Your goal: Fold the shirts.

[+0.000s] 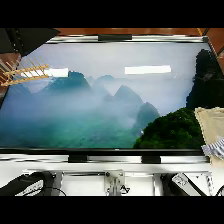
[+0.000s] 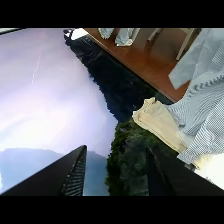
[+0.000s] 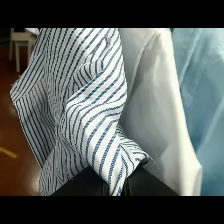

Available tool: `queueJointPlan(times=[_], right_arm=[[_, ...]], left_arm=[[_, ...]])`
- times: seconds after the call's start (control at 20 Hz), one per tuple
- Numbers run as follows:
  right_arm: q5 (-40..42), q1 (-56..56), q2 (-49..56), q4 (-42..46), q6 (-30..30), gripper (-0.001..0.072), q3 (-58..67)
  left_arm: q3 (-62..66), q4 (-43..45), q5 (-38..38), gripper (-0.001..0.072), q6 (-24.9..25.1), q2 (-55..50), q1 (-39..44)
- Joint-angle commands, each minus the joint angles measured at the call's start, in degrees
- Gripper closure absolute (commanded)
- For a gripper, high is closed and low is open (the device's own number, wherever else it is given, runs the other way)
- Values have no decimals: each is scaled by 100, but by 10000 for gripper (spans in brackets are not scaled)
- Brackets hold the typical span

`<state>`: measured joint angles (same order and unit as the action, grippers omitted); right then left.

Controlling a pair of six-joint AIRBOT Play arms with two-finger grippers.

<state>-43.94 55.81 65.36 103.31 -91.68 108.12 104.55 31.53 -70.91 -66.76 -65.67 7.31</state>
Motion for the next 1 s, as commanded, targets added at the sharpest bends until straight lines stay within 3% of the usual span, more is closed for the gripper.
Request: queueJointPlan(times=[0.0, 0.3, 0.7, 0.95], right_arm=[[608, 2, 385, -256, 44, 630, 2], [1158, 4, 1025, -271, -48, 629, 2], [2745, 7, 1580, -232, -219, 629, 11], [3156, 7, 1912, -258, -407, 629, 490]], left_arm=[[7, -2, 232, 241, 2, 37, -4], [7, -372, 1191, 246, -2, 236, -4], [7, -514, 1246, 248, -588, 481, -2], [7, -656, 1246, 248, -662, 485, 39]])
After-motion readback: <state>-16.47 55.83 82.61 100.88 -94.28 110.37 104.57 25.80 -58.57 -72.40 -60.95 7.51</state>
